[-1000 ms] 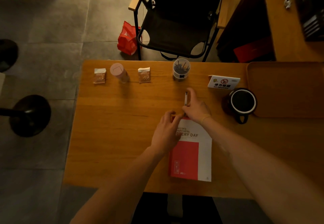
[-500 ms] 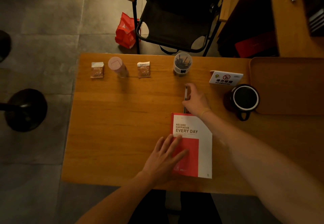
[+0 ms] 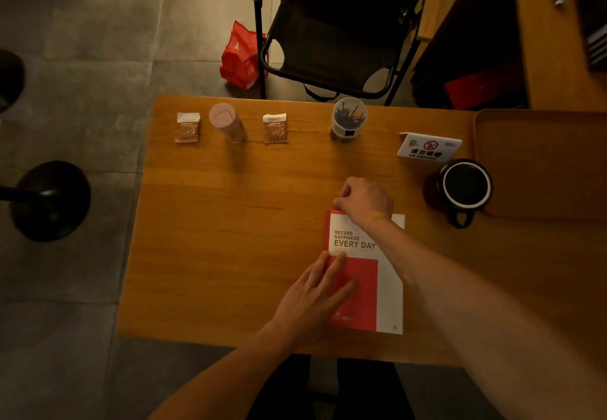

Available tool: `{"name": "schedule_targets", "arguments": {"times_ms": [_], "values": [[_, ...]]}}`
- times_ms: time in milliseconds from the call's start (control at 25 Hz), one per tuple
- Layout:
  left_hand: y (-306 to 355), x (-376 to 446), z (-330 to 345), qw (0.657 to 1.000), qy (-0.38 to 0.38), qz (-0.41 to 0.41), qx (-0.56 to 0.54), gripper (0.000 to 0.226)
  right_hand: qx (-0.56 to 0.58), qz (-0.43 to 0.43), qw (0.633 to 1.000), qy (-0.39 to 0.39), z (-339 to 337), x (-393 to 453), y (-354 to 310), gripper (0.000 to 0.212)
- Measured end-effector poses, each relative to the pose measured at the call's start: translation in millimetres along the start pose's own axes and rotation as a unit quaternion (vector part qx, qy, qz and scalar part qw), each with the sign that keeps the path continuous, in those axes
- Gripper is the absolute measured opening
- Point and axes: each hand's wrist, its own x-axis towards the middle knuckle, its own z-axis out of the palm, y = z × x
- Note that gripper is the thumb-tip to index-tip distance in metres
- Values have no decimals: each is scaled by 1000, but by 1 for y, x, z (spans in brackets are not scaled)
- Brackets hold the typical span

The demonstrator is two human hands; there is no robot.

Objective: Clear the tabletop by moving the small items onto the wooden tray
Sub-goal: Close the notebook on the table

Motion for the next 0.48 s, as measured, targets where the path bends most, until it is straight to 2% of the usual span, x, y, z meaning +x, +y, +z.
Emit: {"name": "schedule_targets", "arguments": {"times_ms": [160,480], "values": [[5,1,-1,1000,2,6,6,84,-13,26,1000,3,1,-2,-6,16],[7,3,-2,1000,7,14,21,80,29,88,993,71,6,-8,-14,16]]}}
